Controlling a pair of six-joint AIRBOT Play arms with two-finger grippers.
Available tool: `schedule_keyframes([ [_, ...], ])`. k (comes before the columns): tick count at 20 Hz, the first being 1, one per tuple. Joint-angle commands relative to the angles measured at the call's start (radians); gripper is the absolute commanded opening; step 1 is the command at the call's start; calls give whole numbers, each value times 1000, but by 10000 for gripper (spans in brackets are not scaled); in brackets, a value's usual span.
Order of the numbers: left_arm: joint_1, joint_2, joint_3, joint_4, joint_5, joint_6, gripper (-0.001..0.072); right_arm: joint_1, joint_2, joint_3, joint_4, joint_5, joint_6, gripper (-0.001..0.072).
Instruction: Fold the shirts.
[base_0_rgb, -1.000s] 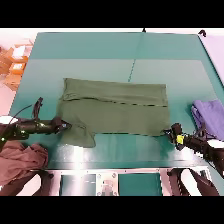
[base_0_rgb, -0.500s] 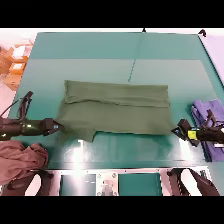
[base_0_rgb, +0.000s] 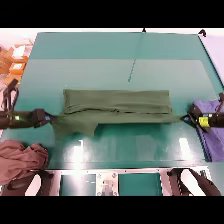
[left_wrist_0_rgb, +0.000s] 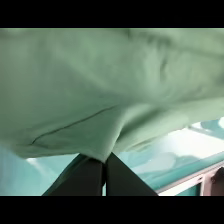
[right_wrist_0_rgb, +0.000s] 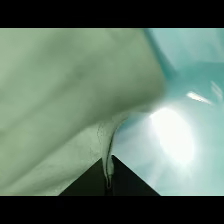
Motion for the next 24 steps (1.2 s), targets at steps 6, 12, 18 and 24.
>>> schedule_keyframes([
  [6,-3,-526,284,-188,136,190,20,171,-445,333,114,-192,-27,16],
  [12,-135,-879,500,-194,310,239,362,218,-782,578,218,-256,-21,288],
  [18,-27,-916,732,-189,217,171,559,47,-821,818,141,-5,-172,538],
  [24,-27,-916,801,-187,87,135,172,-19,-881,719,147,148,-364,538],
])
